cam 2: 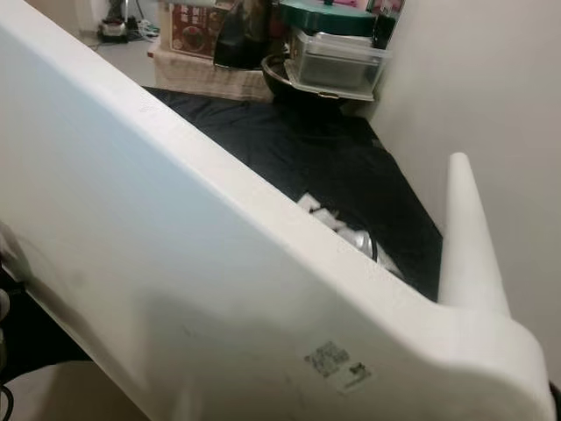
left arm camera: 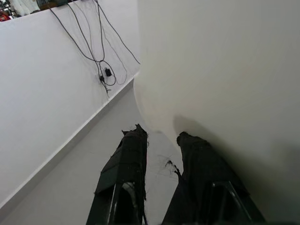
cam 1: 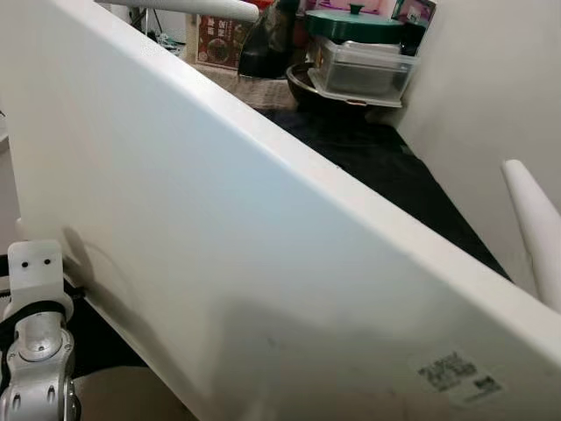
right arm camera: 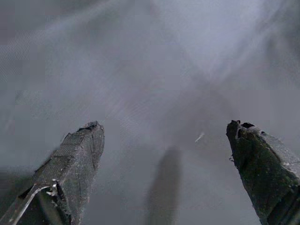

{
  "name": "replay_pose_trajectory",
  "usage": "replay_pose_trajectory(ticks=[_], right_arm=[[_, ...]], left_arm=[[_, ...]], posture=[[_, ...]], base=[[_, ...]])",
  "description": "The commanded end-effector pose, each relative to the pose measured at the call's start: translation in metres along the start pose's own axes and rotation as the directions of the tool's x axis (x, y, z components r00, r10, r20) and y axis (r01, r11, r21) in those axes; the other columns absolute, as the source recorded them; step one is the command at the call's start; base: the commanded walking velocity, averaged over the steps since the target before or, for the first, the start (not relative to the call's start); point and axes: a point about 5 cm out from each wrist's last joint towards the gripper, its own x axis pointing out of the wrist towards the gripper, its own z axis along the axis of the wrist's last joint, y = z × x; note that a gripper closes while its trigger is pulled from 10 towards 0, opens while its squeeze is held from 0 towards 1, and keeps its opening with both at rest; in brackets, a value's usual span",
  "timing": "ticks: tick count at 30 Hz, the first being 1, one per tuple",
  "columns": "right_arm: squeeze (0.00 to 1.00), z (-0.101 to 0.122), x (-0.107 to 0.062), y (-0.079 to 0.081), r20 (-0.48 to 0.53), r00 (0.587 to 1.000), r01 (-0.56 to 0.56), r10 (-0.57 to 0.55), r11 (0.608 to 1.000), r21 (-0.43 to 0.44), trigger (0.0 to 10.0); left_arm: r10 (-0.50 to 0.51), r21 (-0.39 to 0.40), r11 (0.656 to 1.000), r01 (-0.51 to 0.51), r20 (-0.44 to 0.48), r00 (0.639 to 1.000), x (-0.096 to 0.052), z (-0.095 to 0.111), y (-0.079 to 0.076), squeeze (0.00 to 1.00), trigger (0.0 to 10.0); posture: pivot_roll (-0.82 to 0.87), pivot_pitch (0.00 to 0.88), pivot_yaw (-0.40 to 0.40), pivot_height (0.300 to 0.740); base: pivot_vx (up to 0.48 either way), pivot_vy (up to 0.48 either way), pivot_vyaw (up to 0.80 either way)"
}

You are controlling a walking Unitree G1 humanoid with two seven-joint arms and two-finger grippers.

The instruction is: Building children table

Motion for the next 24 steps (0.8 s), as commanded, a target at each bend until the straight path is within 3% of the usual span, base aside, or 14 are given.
replay_pose_trajectory(ticks=[1, 3, 8, 14, 17, 20, 24], right_arm=[[0.00, -0.001, 0.000, 0.002, 0.013, 1.000, -0.018, 0.018, 1.000, 0.020, 10.0], [0.00, -0.003, 0.000, 0.007, 0.034, 0.999, -0.035, 0.034, 0.999, 0.012, 10.0], [0.00, 0.002, -0.003, 0.015, 0.155, 0.988, 0.000, 0.021, 0.991, -0.132, 10.0], [0.00, 0.006, -0.005, 0.016, 0.219, 0.976, 0.034, -0.001, 0.989, -0.146, 10.0], [0.00, 0.002, -0.008, 0.026, 0.255, 0.966, 0.005, 0.040, 0.985, -0.173, 10.0], [0.00, -0.021, -0.018, 0.051, 0.259, 0.955, -0.100, 0.142, 0.980, -0.170, 10.0], [0.00, -0.044, -0.029, 0.060, 0.218, 0.966, -0.119, 0.139, 0.988, -0.101, 10.0]], left_arm=[[-0.025, 0.014, 1.000, 0.025, 0.003, 1.000, 0.001, 0.003, -0.005, 0.00, 10.0], [-0.025, 0.013, 1.000, 0.025, 0.002, 1.000, 0.002, 0.003, -0.006, 0.00, 10.0], [-0.031, 0.008, 0.999, 0.031, -0.007, 0.999, 0.003, 0.001, -0.009, 0.00, 10.0], [-0.032, 0.010, 0.999, 0.032, -0.010, 0.999, 0.004, 0.001, -0.010, 0.00, 10.0], [-0.031, 0.007, 0.999, 0.031, -0.015, 0.999, 0.003, 0.000, -0.010, 0.00, 10.0], [-0.026, 0.004, 1.000, 0.026, -0.029, 0.999, 0.000, -0.003, -0.010, 0.00, 10.0], [-0.021, 0.005, 1.000, 0.021, -0.032, 0.999, -0.001, -0.004, -0.009, 0.00, 10.0]], posture=[[0.05, 0.000, -0.145, 0.740], [0.05, 0.000, -0.140, 0.740], [0.04, 0.000, -0.131, 0.740], [0.04, 0.000, -0.134, 0.740], [0.03, 0.000, -0.137, 0.740], [0.03, 0.000, -0.138, 0.740], [0.02, 0.000, -0.135, 0.740]], base=[[0.000, 0.000, 0.00], [0.000, 0.000, 0.00], [0.000, 0.000, 0.00], [0.000, 0.000, 0.00], [0.000, 0.000, 0.00], [0.000, 0.000, 0.00], [0.000, 0.000, 0.00]])
